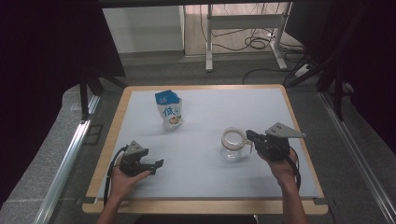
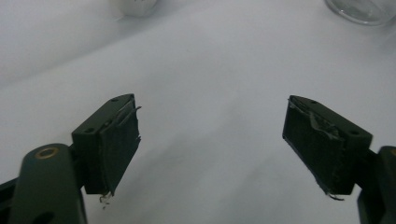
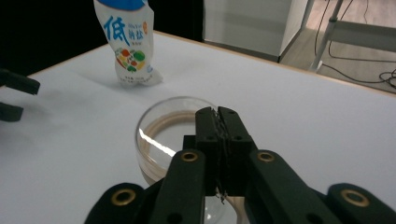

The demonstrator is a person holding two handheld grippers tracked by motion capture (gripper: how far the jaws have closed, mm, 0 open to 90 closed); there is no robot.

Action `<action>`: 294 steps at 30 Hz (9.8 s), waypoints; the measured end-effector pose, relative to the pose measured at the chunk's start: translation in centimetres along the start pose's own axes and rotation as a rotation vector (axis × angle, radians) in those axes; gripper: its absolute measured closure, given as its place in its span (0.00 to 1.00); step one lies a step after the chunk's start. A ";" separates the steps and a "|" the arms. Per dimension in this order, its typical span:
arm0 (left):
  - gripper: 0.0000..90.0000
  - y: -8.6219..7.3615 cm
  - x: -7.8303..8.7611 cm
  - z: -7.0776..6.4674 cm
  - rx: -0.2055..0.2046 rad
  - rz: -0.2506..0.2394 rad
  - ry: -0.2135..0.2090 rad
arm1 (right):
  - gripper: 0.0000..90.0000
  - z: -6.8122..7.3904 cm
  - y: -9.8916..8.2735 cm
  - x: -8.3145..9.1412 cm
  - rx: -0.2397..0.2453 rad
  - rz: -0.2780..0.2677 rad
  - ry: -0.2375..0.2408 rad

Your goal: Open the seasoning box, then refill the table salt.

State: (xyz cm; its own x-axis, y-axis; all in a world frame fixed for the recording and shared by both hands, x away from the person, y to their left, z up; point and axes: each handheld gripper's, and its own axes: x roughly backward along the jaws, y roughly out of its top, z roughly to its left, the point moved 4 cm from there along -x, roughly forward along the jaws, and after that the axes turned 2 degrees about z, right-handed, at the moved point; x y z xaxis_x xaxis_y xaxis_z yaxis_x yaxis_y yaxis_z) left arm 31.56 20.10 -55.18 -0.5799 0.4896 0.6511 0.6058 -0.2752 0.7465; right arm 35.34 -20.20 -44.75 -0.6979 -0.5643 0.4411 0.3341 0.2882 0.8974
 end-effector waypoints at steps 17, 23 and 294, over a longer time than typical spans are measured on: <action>0.23 -0.1 -0.1 0.2 -0.004 -0.007 -0.008 | 1.00 -1.8 -1.6 -0.5 -0.043 0.040 -0.044; 0.23 -0.1 -0.2 0.2 0.002 -0.008 -0.006 | 1.00 -1.6 -1.7 -1.1 -0.039 0.052 -0.035; 0.49 1.7 -1.1 -0.2 0.047 -0.110 -0.039 | 0.69 5.6 -8.8 -3.7 0.016 0.132 0.119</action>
State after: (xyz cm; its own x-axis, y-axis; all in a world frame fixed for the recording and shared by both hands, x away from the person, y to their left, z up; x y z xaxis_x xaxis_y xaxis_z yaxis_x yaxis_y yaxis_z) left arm 33.16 18.94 -54.58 -0.6232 0.5470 0.5590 0.5651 -0.1793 0.8053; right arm 31.44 -16.28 -54.39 -0.5683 -0.6081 0.5543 0.4070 0.3777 0.8317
